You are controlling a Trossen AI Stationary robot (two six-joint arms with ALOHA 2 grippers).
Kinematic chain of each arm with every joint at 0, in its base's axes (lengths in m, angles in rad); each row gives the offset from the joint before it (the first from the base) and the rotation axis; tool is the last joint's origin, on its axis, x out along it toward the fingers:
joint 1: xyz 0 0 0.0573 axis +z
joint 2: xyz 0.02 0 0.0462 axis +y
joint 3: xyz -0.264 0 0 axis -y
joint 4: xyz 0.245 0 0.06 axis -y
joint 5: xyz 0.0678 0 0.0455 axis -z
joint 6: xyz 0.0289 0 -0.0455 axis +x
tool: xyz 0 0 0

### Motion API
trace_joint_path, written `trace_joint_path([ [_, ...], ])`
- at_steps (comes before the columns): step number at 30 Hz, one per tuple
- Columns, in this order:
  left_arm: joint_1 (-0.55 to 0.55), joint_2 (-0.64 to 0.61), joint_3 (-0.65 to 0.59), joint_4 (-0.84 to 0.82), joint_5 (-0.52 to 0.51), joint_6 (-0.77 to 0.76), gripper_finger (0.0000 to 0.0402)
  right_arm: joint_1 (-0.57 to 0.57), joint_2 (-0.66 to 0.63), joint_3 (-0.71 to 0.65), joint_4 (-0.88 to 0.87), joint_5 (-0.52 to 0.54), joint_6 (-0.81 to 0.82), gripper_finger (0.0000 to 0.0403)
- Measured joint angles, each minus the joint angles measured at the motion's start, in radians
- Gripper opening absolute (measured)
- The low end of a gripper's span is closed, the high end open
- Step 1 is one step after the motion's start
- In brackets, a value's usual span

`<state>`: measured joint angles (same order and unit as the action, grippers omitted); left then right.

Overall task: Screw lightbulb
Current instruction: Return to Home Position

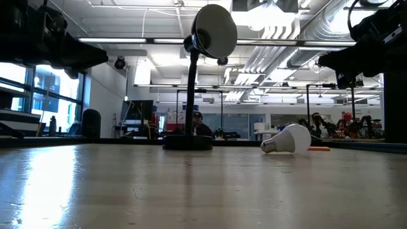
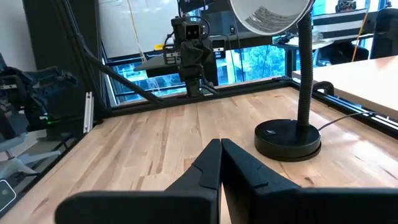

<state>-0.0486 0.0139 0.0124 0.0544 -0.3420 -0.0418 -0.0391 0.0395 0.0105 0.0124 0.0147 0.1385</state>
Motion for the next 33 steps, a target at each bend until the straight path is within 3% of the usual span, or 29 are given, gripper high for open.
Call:
trace_joint_path([
  [33,-0.004,0.007,-0.001,0.002,-0.002,0.002,0.0089,-0.027,-0.033,0.0,0.001,-0.003,-0.008,0.0004],
])
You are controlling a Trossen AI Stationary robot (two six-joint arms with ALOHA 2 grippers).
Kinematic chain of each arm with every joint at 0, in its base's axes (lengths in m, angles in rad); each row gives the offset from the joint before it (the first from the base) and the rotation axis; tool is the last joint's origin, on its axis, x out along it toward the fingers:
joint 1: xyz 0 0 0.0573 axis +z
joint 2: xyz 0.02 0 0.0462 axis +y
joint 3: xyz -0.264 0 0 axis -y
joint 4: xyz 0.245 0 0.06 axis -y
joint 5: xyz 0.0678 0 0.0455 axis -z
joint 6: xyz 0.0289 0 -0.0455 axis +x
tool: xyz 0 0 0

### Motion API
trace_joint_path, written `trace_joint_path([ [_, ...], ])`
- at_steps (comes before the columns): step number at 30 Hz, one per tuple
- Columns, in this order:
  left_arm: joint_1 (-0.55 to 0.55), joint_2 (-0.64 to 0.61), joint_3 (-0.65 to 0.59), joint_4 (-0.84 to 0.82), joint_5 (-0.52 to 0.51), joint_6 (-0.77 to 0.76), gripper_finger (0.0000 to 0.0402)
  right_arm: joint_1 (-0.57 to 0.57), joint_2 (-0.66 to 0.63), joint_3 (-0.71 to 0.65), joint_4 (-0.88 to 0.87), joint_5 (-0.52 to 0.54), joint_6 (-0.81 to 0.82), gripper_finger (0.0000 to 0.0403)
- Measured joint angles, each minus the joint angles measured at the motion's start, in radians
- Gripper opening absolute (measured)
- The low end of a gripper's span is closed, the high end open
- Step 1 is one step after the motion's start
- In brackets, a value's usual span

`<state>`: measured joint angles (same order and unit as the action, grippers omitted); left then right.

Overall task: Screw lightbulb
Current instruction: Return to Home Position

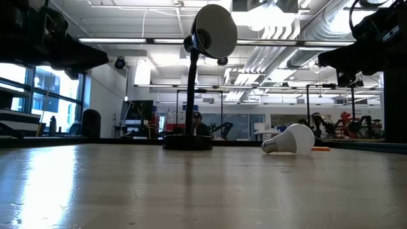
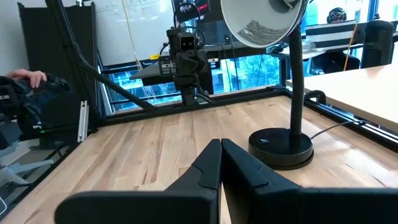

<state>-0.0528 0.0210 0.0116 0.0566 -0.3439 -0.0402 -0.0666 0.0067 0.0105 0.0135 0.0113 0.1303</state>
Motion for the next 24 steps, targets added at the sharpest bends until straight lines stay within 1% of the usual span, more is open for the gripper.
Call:
trace_joint_path([
  [8,0.023,0.123,0.0,-0.001,0.002,0.0,0.0089,0.0,0.0,0.0,0.0,0.0,0.0,0.0004],
  [10,0.026,0.138,0.0,-0.001,0.001,0.0,0.0089,0.0,0.0,0.0,0.0,0.0,0.0,0.0004],
  [14,0.009,0.123,0.0,-0.002,0.002,-0.001,0.0089,0.0,0.0,0.0,0.0,0.0,0.0,0.0004],
  [18,-0.005,0.077,0.0,-0.002,0.011,0.016,0.0089,0.0,0.0,0.0,0.0,0.0,0.0,0.0004],
  [20,-0.012,0.039,0.0,-0.008,0.059,0.065,0.0089,0.0,0.0,0.0,0.0,0.0,0.0,0.0004],
  [24,-0.016,-0.02,0.0,-0.041,0.283,0.154,0.0089,0.0,0.0,0.0,0.0,0.0,0.0,0.0004],
])
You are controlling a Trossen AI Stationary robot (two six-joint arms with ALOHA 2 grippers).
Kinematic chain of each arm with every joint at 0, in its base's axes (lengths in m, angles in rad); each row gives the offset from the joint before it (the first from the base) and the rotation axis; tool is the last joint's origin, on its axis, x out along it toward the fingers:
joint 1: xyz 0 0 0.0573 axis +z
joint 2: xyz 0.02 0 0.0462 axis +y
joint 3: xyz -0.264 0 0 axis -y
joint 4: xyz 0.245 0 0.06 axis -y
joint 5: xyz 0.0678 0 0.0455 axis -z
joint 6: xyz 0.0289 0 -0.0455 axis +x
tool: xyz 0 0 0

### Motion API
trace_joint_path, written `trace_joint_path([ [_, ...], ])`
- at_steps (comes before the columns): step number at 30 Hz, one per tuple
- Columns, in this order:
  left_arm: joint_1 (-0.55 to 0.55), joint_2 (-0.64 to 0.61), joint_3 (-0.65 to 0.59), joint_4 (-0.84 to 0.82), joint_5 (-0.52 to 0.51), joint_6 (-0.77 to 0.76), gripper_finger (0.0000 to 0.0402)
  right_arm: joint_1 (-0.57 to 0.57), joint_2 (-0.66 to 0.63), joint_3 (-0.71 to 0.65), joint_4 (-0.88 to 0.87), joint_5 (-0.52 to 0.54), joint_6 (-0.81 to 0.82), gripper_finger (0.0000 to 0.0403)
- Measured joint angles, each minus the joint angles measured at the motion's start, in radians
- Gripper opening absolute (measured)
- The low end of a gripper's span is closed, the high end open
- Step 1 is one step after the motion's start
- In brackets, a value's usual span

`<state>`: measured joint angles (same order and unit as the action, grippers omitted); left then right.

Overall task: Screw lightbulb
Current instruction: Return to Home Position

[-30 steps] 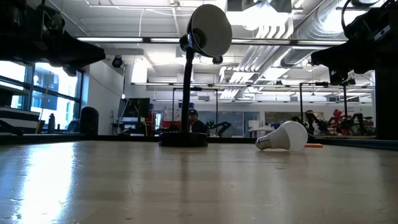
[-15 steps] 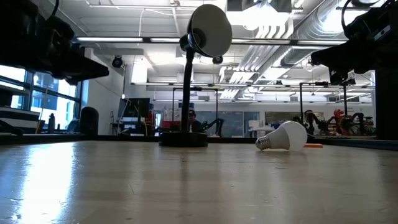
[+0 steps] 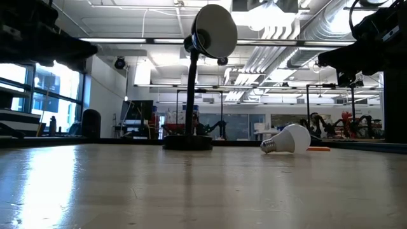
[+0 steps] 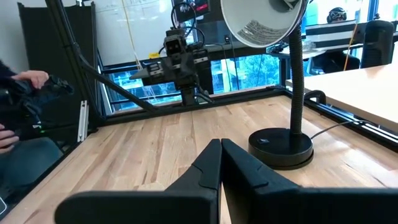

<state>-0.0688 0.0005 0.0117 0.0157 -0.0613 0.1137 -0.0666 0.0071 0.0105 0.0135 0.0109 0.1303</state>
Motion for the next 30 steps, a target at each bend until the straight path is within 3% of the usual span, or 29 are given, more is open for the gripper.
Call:
trace_joint_path([
  [3,0.001,0.004,0.0,-0.012,0.053,0.002,0.0089,0.0,0.0,0.0,0.0,0.0,0.0,0.0004],
  [30,0.001,0.013,0.0,-0.011,0.053,-0.007,0.0089,0.0,0.0,0.0,0.0,0.0,0.0,0.0004],
])
